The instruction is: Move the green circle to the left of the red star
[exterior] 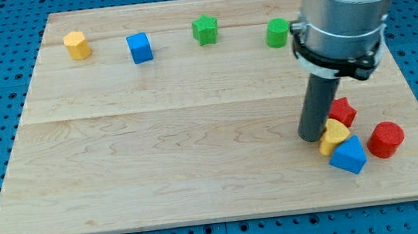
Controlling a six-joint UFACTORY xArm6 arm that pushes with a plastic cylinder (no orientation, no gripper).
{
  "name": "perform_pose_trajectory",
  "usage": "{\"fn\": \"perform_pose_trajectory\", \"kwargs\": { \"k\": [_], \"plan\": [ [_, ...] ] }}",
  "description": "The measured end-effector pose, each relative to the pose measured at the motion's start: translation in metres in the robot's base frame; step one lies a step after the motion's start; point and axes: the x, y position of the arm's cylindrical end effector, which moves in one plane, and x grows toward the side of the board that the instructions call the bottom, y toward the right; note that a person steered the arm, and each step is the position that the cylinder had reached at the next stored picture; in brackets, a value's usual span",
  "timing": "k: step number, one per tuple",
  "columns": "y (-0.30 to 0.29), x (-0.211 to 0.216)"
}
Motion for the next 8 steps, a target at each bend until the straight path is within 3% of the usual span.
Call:
{"fn": "perform_pose_trajectory", "kwargs": {
  "k": [2,5,6,8],
  "plan": [
    [-0.115,-0.056],
    [0.115,-0.23],
    [0.077,-0.25],
    [0.056,-0.209]
  ]
}}
